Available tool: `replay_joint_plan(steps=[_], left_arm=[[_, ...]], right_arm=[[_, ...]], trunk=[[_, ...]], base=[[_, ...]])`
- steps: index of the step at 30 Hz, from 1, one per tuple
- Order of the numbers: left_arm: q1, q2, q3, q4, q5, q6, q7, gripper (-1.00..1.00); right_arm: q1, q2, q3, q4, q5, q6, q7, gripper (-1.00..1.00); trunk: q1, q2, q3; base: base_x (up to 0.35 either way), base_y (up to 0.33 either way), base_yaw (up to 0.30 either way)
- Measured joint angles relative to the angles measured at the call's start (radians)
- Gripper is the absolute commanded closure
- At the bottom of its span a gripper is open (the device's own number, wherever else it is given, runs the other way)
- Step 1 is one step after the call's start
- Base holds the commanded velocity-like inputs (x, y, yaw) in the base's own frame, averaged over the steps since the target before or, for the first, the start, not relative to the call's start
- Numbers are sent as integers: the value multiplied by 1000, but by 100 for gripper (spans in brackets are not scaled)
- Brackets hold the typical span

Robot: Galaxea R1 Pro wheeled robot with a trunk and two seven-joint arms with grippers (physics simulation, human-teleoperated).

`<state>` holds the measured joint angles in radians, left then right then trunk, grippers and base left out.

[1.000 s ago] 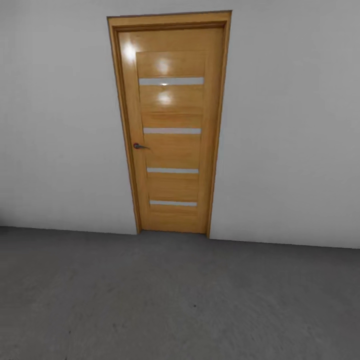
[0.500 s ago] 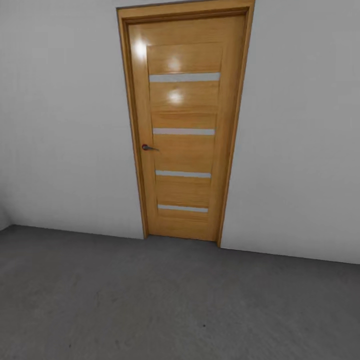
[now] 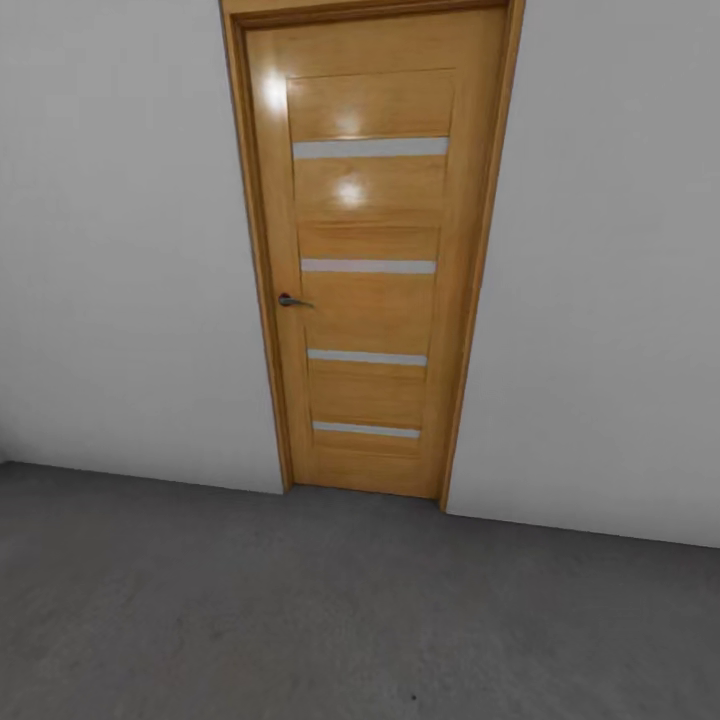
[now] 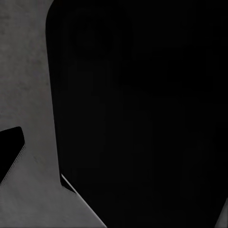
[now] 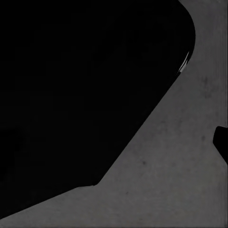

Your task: Move the two storage containers from the living room to the garage. In the garage, place one container on the floor and stack the other container on top of it (either order is fine).

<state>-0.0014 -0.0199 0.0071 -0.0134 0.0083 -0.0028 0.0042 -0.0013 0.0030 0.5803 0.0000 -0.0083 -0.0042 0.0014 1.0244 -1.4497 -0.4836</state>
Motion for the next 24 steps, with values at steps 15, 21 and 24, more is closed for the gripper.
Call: replay_joint_plan(steps=[15,21,24], left_arm=[[0,1,0,0,0,0,-1,-100],[0,2,0,0,0,0,-1,-100],[0,4,0,0,0,0,-1,-100]], right_arm=[[0,0,0,0,0,0,0,-100],[0,0,0,0,0,0,0,-100],[0,0,0,0,0,0,0,-100]], trunk=[[0,0,0],[0,0,0],[0,0,0]], base=[[322,38,0],[322,106,0],[322,117,0]])
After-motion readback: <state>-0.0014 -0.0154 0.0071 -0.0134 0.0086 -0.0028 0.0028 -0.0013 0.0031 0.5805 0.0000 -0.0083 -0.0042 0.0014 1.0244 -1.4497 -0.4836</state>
